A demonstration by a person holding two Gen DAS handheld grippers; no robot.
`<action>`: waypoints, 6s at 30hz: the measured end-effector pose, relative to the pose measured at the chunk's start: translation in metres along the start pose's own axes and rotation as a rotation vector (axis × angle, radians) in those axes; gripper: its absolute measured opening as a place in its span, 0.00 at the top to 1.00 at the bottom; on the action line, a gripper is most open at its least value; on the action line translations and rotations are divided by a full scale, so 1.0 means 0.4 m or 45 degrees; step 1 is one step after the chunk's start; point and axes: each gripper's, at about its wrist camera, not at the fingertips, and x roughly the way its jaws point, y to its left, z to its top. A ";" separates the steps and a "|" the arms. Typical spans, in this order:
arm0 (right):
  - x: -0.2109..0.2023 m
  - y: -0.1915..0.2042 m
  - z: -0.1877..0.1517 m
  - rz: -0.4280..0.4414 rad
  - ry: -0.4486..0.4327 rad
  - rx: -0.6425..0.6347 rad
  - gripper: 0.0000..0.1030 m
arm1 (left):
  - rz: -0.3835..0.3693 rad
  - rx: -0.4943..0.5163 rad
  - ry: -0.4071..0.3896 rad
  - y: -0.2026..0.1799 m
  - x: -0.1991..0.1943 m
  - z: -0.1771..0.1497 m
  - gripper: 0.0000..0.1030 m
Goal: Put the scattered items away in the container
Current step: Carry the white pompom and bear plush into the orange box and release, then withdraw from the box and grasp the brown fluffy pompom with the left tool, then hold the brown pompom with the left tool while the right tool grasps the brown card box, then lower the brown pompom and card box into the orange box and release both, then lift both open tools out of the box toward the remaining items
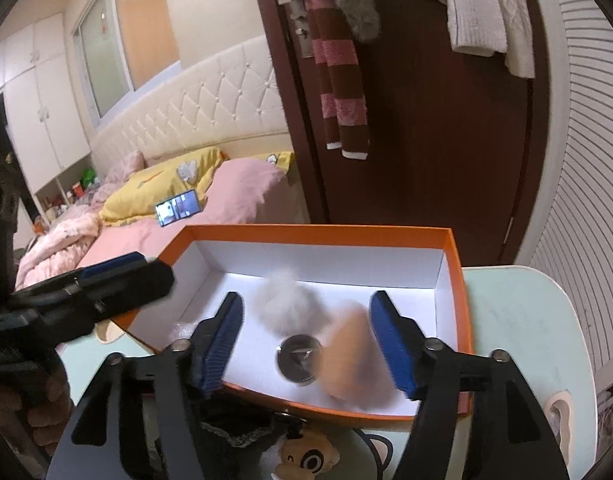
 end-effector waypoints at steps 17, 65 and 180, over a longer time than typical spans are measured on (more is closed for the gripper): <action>-0.076 0.021 -0.025 -0.001 -0.059 0.016 0.24 | 0.023 -0.044 -0.019 0.022 -0.101 -0.029 0.19; -0.190 0.091 -0.352 -0.203 0.223 -0.113 0.00 | 0.332 0.083 0.193 -0.011 -0.187 -0.347 0.00; 0.000 -0.030 0.021 -0.141 0.054 0.054 0.40 | 0.191 0.086 0.159 -0.036 0.069 0.028 0.20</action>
